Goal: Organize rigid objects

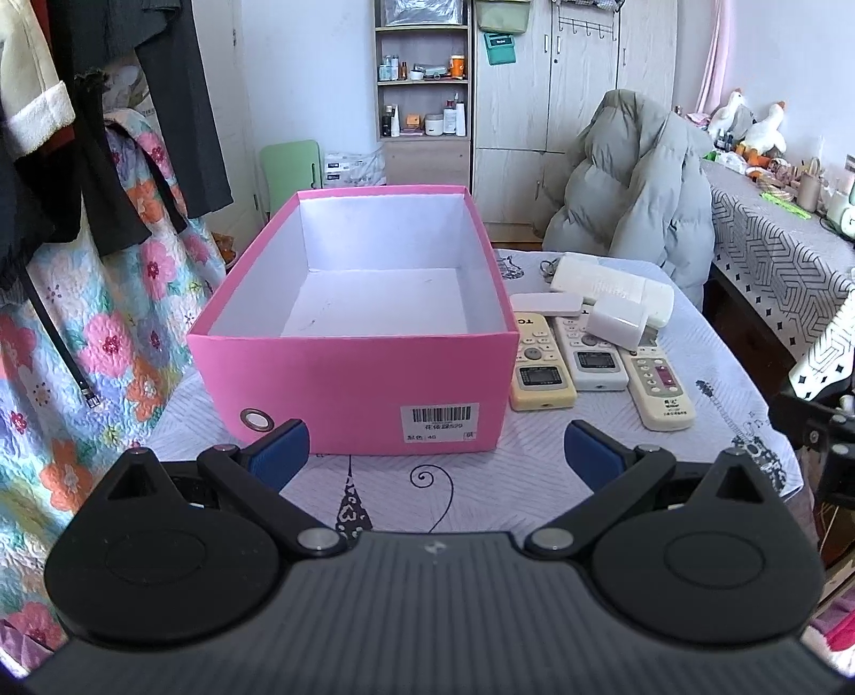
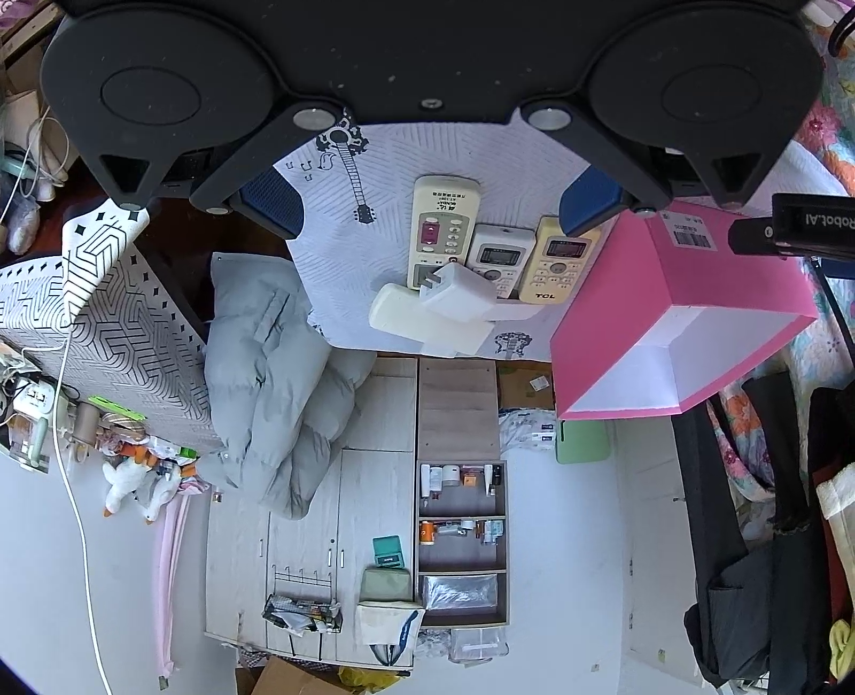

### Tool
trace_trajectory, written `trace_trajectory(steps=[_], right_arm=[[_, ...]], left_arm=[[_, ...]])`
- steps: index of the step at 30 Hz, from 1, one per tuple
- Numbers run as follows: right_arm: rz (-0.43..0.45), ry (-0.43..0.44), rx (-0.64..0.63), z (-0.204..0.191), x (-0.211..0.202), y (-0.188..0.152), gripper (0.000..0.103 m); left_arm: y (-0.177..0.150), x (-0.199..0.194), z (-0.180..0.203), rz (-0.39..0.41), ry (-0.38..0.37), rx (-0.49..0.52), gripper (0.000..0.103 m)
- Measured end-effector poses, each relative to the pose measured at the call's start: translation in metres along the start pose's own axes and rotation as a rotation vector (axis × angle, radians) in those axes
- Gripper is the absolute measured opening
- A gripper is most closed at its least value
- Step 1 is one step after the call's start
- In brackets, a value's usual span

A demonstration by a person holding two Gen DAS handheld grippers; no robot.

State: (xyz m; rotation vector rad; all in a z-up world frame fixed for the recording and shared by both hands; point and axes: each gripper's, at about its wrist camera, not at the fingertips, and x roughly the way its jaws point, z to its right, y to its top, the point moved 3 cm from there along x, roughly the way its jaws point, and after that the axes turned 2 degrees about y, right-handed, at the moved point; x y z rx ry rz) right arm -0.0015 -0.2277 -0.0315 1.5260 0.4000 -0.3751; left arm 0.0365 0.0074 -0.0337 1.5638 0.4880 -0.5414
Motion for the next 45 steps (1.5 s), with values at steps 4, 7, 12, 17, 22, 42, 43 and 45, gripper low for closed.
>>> trace_trajectory(steps=[4,7,12,17,22,42,43,45], right_arm=[[-0.004,-0.001,-0.001,0.0,0.001,0.0,0.103],[-0.005,-0.003,-0.009,-0.001,0.001,0.0,0.103],[-0.008,-0.003,-0.008,-0.002,0.002,-0.001,0.103],[-0.014,0.0,-0.012,-0.003,0.004,-0.001,0.103],[-0.015,0.039,-0.048,-0.003,0.007,0.004,0.103],[0.044,0.379,0.033,0.022,0.059,0.06,0.103],[0.035,0.383,0.027,0.02,0.065,0.062,0.103],[0.002,0.394,0.021,0.017,0.076,0.063,0.103]], left_arm=[[-0.002,0.004,0.0,-0.016,0.02,0.009,0.103],[-0.003,0.006,0.0,-0.041,0.025,0.024,0.103],[-0.004,0.006,0.0,-0.04,0.03,0.028,0.103],[-0.005,0.004,0.002,-0.005,0.03,0.063,0.103],[-0.003,0.0,-0.001,0.018,-0.014,0.067,0.103],[0.112,0.017,-0.051,0.037,-0.137,0.09,0.1],[0.118,0.021,-0.058,0.039,-0.133,0.081,0.101],[0.129,0.034,-0.07,0.02,-0.129,0.08,0.101]])
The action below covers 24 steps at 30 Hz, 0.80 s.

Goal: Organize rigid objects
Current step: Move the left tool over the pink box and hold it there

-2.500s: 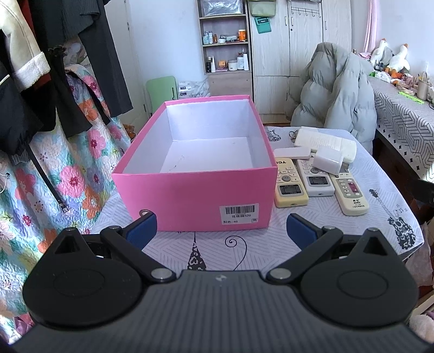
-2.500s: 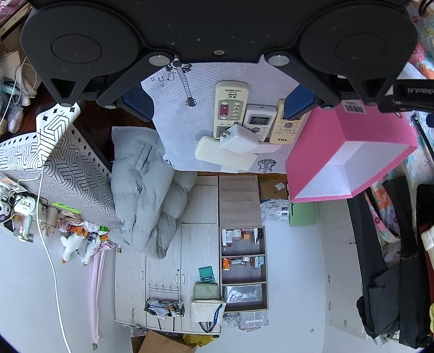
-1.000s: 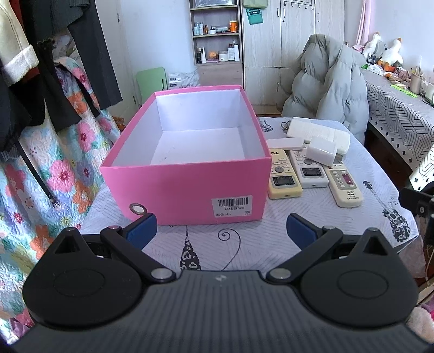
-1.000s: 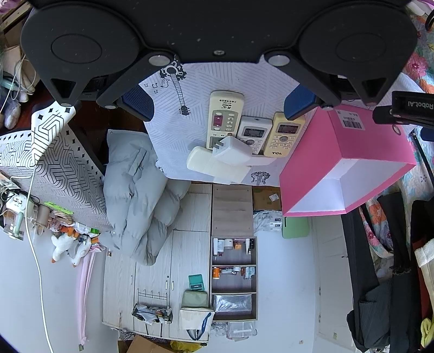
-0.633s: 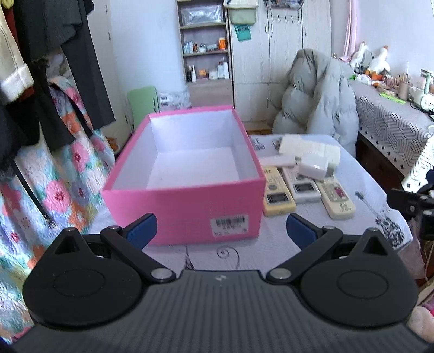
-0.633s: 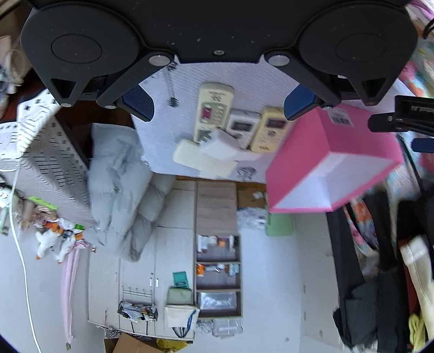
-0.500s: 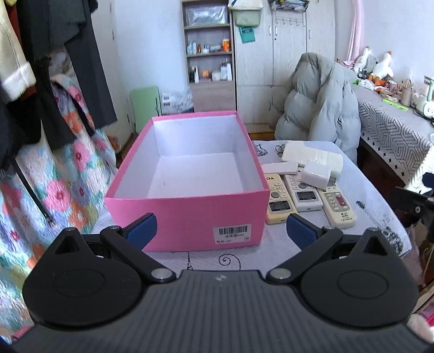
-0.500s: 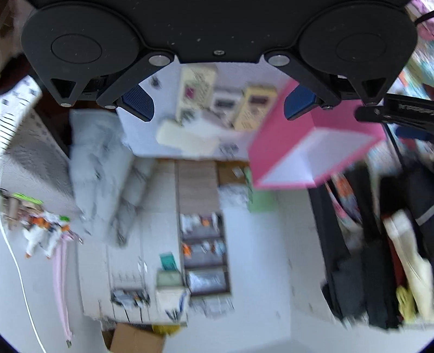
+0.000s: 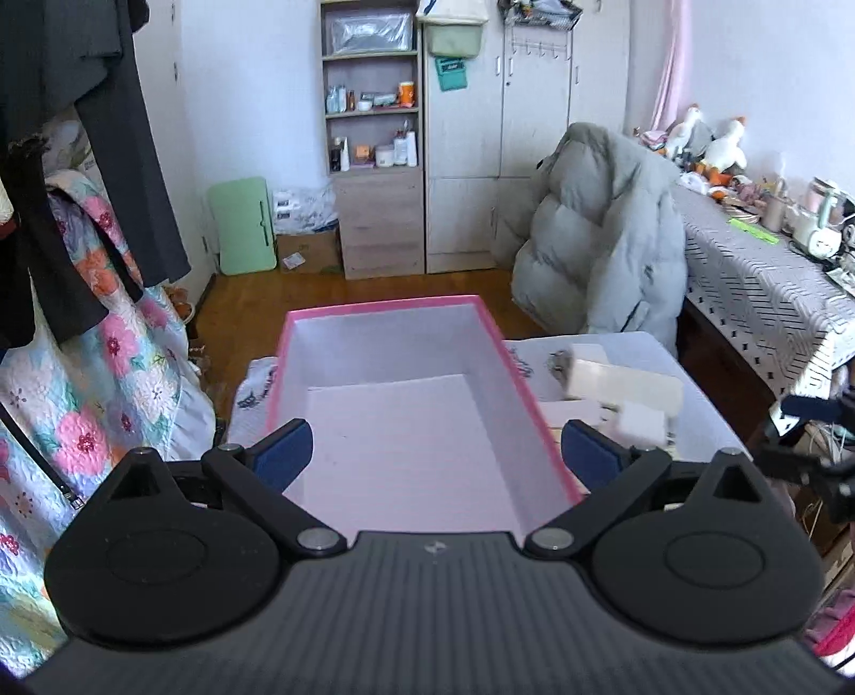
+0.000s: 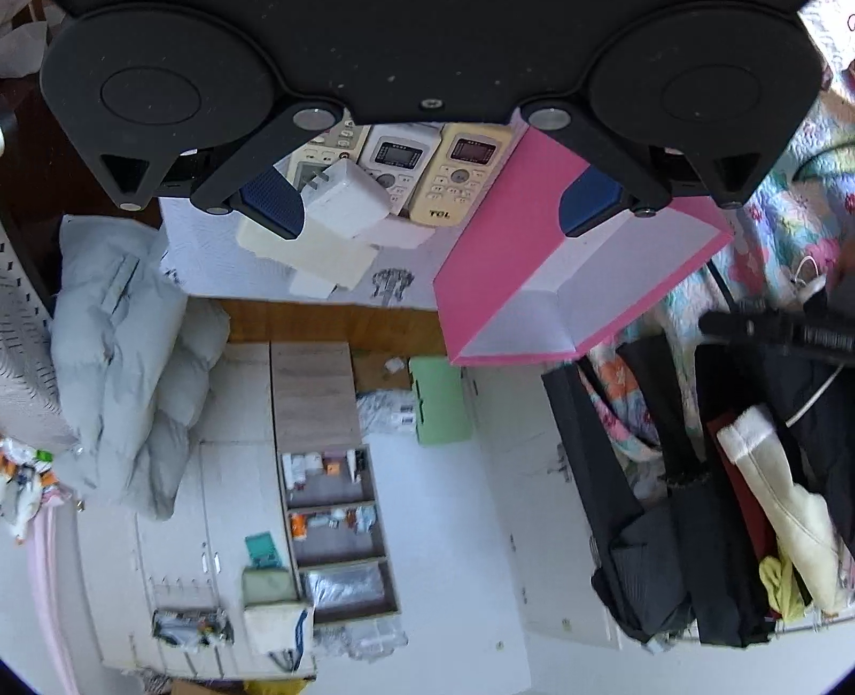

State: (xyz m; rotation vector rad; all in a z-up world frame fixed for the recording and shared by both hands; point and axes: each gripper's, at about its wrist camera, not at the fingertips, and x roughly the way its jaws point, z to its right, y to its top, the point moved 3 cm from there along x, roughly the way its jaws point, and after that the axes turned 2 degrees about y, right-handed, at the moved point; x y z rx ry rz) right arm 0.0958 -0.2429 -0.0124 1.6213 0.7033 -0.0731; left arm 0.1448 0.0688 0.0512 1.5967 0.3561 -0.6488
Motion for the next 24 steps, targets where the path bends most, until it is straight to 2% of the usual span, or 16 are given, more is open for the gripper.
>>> trace_trajectory(steps=[5,9,12,16,18,20,21,23,24], right_arm=[[-0.088,-0.002,0.018,0.003,0.03,-0.008,0.103],[-0.128,-0.001,0.033,0.004,0.045,-0.012,0.103],[-0.131,-0.007,0.001,-0.001,0.053,-0.011,0.103],[-0.153,-0.002,-0.029,-0.007,0.068,-0.01,0.103],[-0.17,0.003,-0.04,-0.01,0.076,-0.011,0.103],[-0.19,0.011,-0.047,-0.013,0.084,-0.014,0.103],[-0.201,0.018,-0.049,-0.014,0.088,-0.016,0.103],[-0.225,0.036,-0.048,-0.017,0.096,-0.02,0.103],[-0.236,0.047,-0.049,-0.019,0.1,-0.021,0.101]], left_arm=[[0.015,0.042,-0.03,-0.076,0.087,-0.001,0.101],[0.016,0.079,-0.06,-0.168,0.064,-0.097,0.1],[0.011,0.101,-0.076,-0.184,0.089,-0.134,0.1],[0.009,0.129,-0.09,-0.207,0.142,-0.135,0.1],[0.009,0.14,-0.095,-0.205,0.183,-0.12,0.096],[0.008,0.149,-0.099,-0.211,0.21,-0.128,0.081],[0.007,0.155,-0.101,-0.228,0.207,-0.14,0.078],[0.004,0.163,-0.1,-0.263,0.177,-0.143,0.064],[0.002,0.167,-0.1,-0.275,0.17,-0.137,0.061]])
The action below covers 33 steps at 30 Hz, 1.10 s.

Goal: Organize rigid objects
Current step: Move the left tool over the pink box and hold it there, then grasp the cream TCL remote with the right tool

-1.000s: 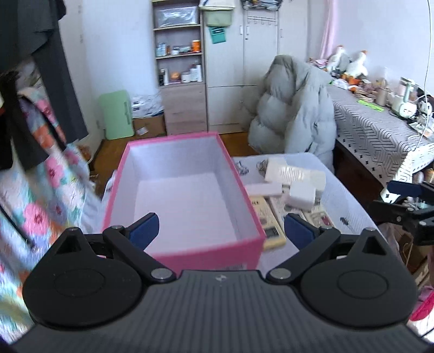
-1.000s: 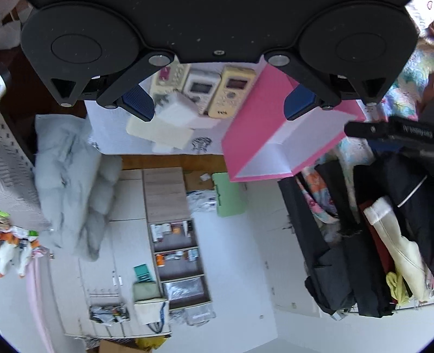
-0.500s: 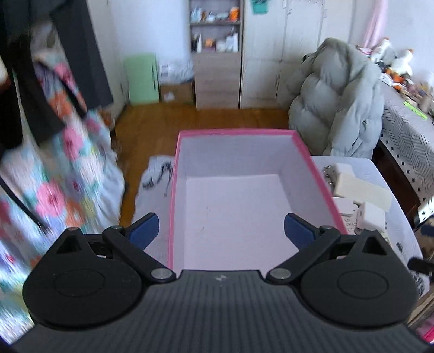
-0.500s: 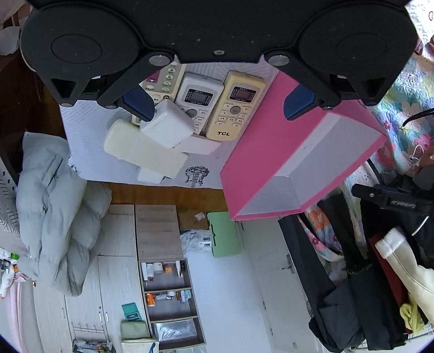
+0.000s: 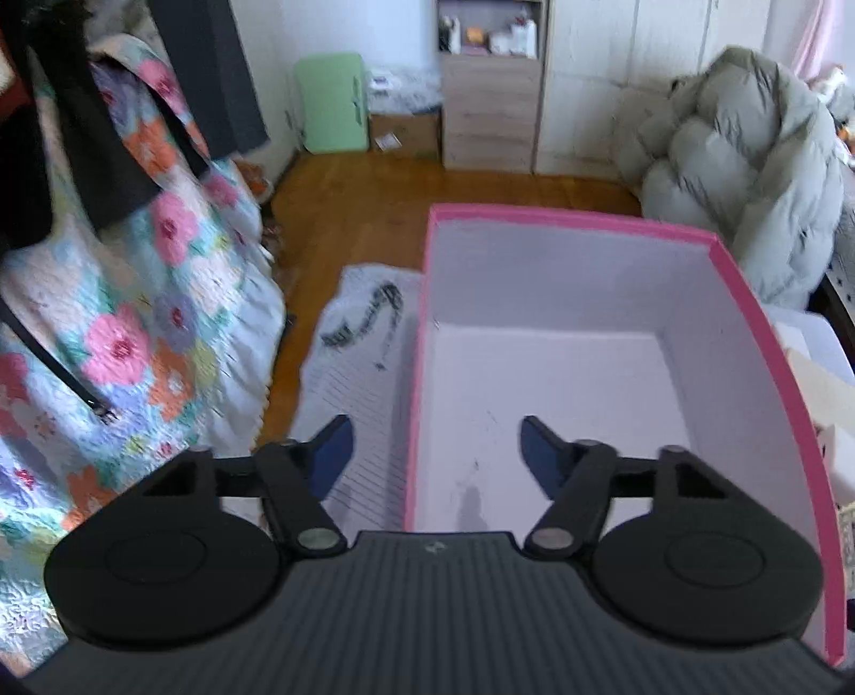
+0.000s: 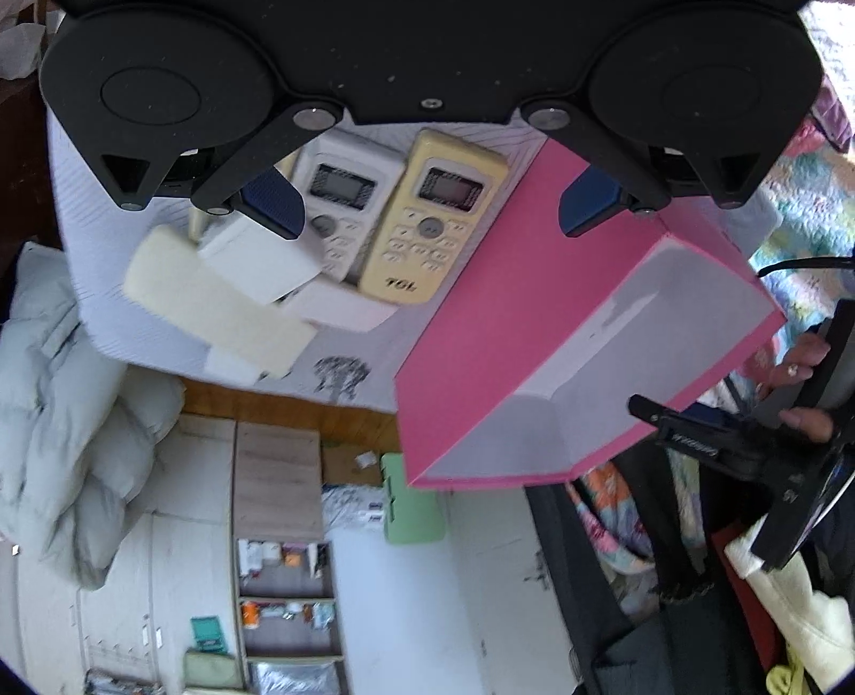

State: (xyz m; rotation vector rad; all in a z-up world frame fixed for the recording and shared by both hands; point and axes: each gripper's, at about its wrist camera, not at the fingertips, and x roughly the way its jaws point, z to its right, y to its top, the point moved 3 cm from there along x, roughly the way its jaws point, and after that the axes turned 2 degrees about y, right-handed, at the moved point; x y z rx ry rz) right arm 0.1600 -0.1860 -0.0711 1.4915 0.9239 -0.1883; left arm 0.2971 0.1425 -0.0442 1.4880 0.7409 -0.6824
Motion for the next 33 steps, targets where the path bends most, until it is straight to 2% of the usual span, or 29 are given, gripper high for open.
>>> trace_trajectory(steps=[2,3,4,7,10,12,15,18,20,24,27,29,30,33], right_arm=[[-0.016,0.024,-0.018,-0.004,0.009,-0.002,0.094],[-0.021,0.034,-0.032,-0.006,0.013,-0.002,0.087],[-0.03,0.039,-0.047,-0.009,0.017,-0.003,0.083],[-0.044,0.031,-0.095,-0.014,0.028,-0.006,0.082],[-0.051,0.001,-0.101,-0.014,0.031,-0.009,0.082],[-0.057,0.013,-0.071,-0.01,0.03,-0.009,0.082],[-0.062,0.035,-0.065,-0.009,0.032,-0.01,0.082],[-0.087,0.045,-0.119,-0.015,0.043,-0.011,0.08],[-0.123,0.002,-0.137,-0.016,0.054,-0.012,0.08],[-0.119,-0.021,-0.219,-0.023,0.062,-0.012,0.08],[-0.122,-0.031,-0.225,-0.021,0.063,-0.011,0.084],[-0.121,-0.038,-0.255,-0.023,0.062,-0.012,0.08],[-0.121,-0.042,-0.276,-0.025,0.061,-0.014,0.073],[-0.135,-0.004,-0.26,-0.023,0.055,-0.015,0.069]], left_arm=[[-0.005,0.008,0.006,-0.018,0.006,0.037,0.05],[-0.007,0.01,0.009,-0.025,0.01,0.054,0.046],[-0.009,0.013,0.011,-0.035,0.012,0.071,0.037],[-0.013,0.022,0.012,-0.06,0.033,0.083,0.026],[-0.013,0.021,0.009,-0.042,0.026,0.062,0.024],[-0.014,0.02,0.008,-0.032,0.046,0.061,0.02],[-0.015,0.016,0.006,0.0,0.092,0.041,0.008],[-0.014,0.014,0.004,0.026,0.1,0.039,0.007],[-0.014,0.015,0.004,0.025,0.099,0.036,0.007],[-0.013,0.014,0.002,0.028,0.106,0.025,0.007],[-0.012,0.016,-0.003,0.025,0.091,0.008,0.006],[-0.011,0.017,-0.003,0.026,0.089,0.015,0.006],[-0.011,0.017,-0.003,0.026,0.086,0.018,0.006],[-0.012,0.016,-0.005,0.027,0.075,0.03,0.006]])
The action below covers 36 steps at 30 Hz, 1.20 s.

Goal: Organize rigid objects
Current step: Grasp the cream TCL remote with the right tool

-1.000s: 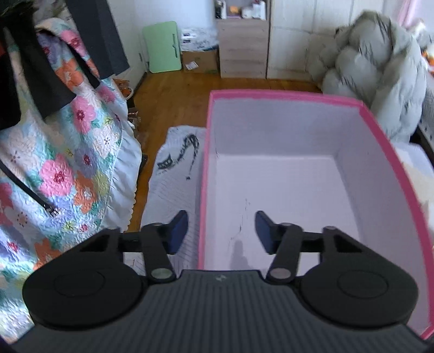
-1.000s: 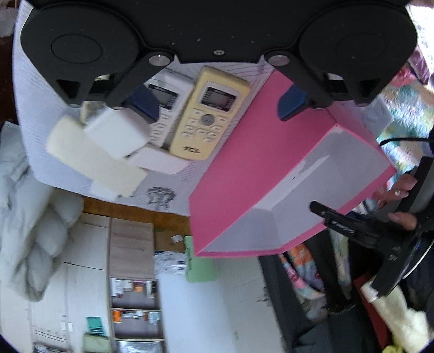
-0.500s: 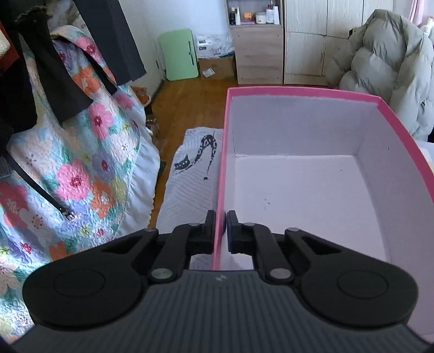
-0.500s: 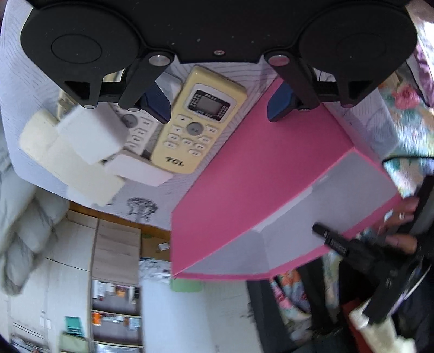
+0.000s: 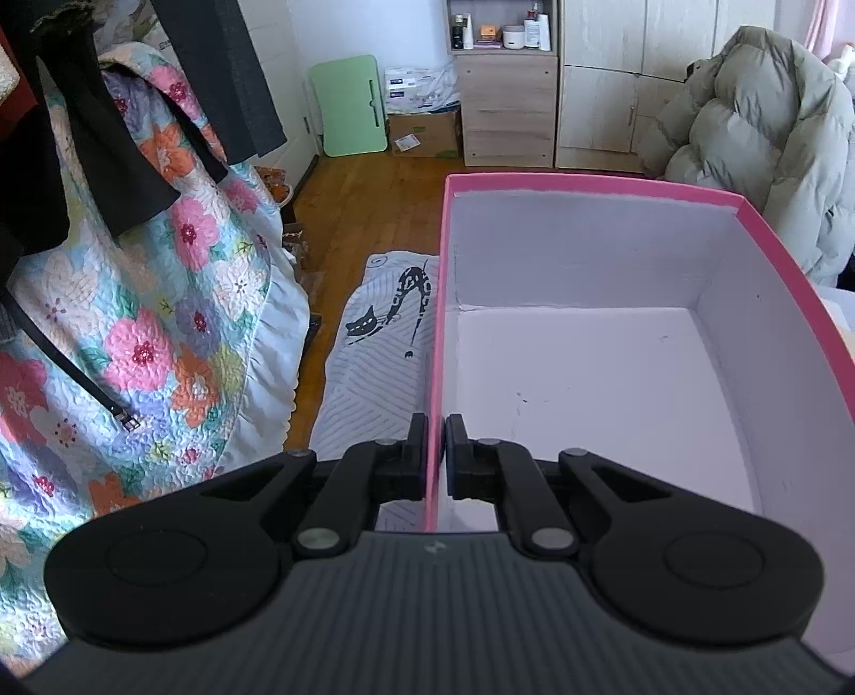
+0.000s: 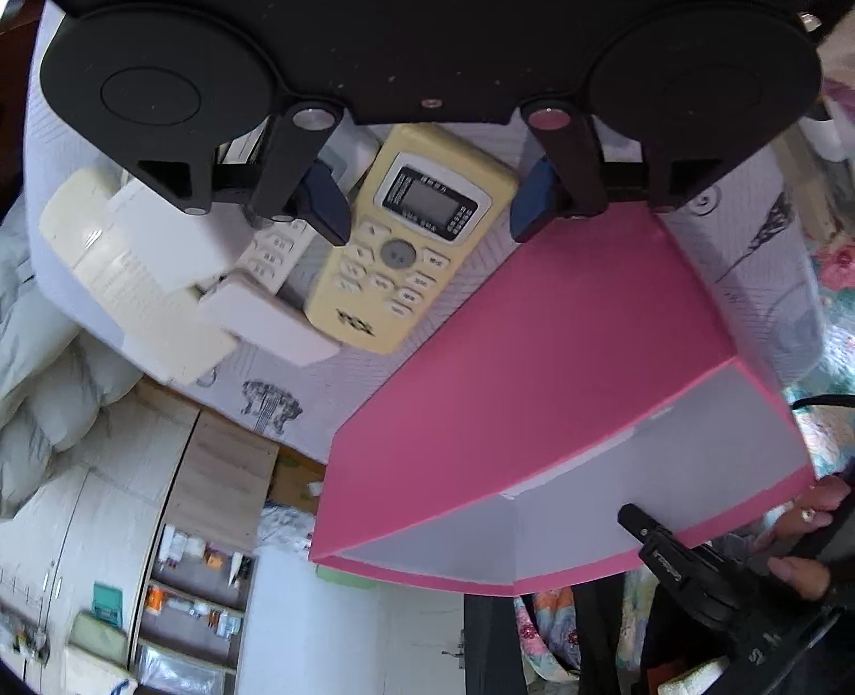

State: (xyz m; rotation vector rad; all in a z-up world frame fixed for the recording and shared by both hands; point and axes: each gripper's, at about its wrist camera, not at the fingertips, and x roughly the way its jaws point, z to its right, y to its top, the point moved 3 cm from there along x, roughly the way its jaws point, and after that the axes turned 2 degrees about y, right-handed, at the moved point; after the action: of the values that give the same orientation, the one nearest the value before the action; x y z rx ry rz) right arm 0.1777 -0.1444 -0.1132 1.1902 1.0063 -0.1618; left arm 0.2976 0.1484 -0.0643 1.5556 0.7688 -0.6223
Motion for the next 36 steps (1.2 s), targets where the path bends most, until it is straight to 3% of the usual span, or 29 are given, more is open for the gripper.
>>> trace_trajectory(steps=[4,12,18,21,30,36], right_arm=[[-0.012,0.036,0.004,0.001,-0.004,-0.003,0.069],[-0.054,0.03,0.09,0.01,0.018,0.009,0.07],[-0.015,0.076,0.122,0.028,0.03,0.017,0.072],[0.003,0.042,0.077,0.022,0.032,0.017,0.067],[0.092,0.033,0.16,0.026,0.011,0.018,0.065],[0.16,-0.026,0.171,0.029,-0.007,0.024,0.064]], left_arm=[[-0.001,0.0,-0.006,0.003,-0.019,-0.009,0.006],[-0.005,-0.002,0.001,0.04,0.011,0.044,0.006],[-0.005,-0.002,-0.003,0.045,-0.024,0.01,0.004],[-0.006,-0.003,-0.001,0.059,-0.006,0.044,0.004],[-0.008,-0.006,0.004,0.077,0.018,0.078,0.006],[-0.008,-0.007,0.004,0.086,0.02,0.083,0.006]])
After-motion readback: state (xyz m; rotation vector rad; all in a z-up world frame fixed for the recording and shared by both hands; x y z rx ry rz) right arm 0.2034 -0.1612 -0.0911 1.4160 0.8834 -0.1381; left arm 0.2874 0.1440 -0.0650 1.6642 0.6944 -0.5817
